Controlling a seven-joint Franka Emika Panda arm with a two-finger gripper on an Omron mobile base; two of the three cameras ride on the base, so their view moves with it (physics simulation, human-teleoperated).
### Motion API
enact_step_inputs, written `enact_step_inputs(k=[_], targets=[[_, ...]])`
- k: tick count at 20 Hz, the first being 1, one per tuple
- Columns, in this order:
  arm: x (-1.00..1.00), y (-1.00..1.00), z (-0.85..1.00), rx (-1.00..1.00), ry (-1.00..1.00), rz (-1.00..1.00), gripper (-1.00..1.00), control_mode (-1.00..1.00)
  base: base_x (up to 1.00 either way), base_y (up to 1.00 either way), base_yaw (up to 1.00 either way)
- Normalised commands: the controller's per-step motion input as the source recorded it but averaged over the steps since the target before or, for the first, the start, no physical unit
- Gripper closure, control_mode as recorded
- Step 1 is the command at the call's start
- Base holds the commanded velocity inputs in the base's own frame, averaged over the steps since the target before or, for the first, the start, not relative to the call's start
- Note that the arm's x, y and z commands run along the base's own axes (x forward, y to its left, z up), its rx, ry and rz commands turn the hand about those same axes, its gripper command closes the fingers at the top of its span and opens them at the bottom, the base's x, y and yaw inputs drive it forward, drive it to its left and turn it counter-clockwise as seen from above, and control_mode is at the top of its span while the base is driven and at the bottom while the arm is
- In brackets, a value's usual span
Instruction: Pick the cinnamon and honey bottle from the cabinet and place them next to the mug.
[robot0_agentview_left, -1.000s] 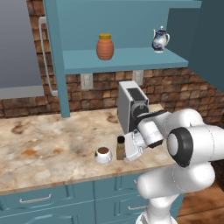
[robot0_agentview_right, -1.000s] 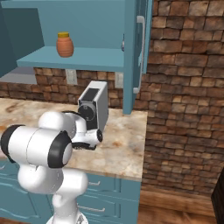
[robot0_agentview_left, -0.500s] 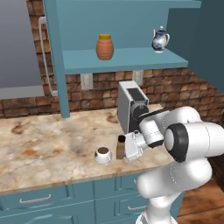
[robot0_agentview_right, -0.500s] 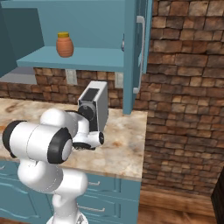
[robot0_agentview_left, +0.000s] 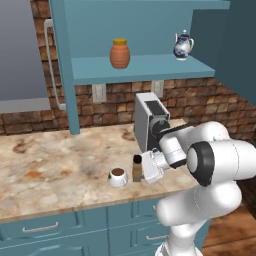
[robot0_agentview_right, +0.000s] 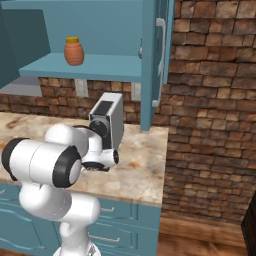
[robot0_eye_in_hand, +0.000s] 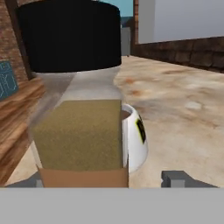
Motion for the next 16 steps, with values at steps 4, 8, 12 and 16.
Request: enact_step_inputs(k=[4,8,12,16], targets=[[-0.07,0.00,0.24,0.04,-0.05,0.05,-1.00,-1.00,0.00,0.00,0.00],[0.00,0.00,0.34,0.05,-0.09,0.02,-1.00,-1.00,0.00,0.00,0.00],[0.00,0.00,0.46,0.07,-0.09,0.01,-1.00,-1.00,0.00,0.00,0.00],[0.00,0.00,0.51,0.04,-0.02,0.00,-1.00,-1.00,0.00,0.00,0.00]])
